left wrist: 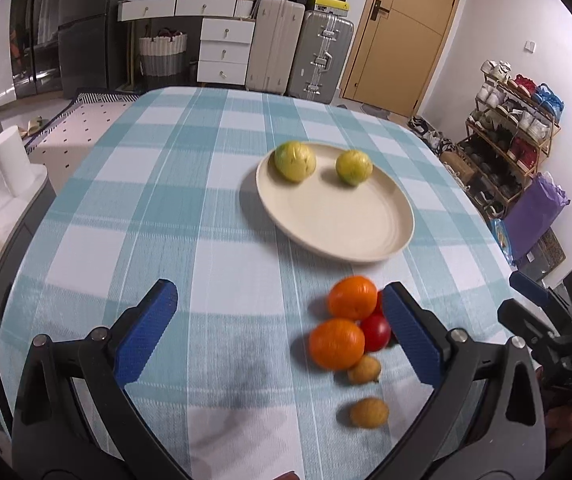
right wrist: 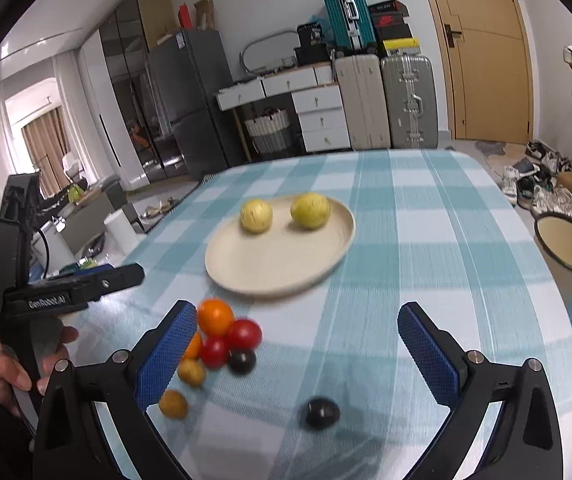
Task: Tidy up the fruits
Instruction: 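Grasp the dark purple plum with the right tool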
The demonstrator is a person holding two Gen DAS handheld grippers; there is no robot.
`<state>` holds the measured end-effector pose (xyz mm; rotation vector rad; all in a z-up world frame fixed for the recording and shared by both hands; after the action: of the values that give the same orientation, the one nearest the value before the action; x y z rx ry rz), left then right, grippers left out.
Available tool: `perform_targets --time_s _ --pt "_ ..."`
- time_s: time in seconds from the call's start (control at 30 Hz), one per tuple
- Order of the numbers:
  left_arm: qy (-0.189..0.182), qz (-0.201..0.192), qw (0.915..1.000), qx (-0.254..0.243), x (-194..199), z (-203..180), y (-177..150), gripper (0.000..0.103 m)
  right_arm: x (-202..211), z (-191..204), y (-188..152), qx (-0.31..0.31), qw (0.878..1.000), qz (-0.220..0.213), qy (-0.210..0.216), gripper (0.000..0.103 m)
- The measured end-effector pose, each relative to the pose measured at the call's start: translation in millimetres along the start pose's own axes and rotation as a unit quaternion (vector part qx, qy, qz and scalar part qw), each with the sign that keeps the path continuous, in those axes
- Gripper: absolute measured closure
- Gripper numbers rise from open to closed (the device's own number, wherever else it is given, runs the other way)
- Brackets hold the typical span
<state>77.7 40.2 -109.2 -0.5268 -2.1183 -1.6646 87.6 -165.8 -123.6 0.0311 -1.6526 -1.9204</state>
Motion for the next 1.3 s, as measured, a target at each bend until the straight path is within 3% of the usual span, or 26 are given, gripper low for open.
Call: perform_targets --time_s 0.47,0.63,0.93,1.03,1.1,1.3 --pt "-0.006 0.03 0.9995 0.003 -1 2 -33 0.001 5 -12 -57 -0.008 0.998 0.056 -0.004 0.003" --pt "-0.006 0.035 0.9994 0.007 -1 5 -38 0.001 -1 -10 -67 -0.006 0.997 0.074 -0.001 0.016" --pt "-0.02 0.044 0.9987 0.011 -1 6 -48 0.001 -9 -16 -78 -0.027 0.995 0.099 -0.001 0.051" --pt "-0.028 0.044 0.9986 0.013 1 5 -50 0.001 -10 -16 -79 -0.018 0.995 0.101 -0.006 0.073" --pt "-0.035 0.042 0.9984 0.016 3 5 -51 0.001 -10 -15 -80 -0.01 0.995 0.101 -0.011 0.078" --pt "-0.057 0.044 0.9973 0.015 8 -2 -57 0.001 -6 -18 -77 -0.02 0.996 0.092 -0.01 0.078"
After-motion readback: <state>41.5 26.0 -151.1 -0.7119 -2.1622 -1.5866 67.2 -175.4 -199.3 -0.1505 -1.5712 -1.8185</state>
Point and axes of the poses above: each gripper's, at about its wrist camera, not at the fingertips, and x roughly against the way its jaws point, z to its left, y to its top, the point moved 6 cm from there along -x, roughly the way its jaws point, and after that the axes turned 14 degrees about -z, right-handed, at the moved point
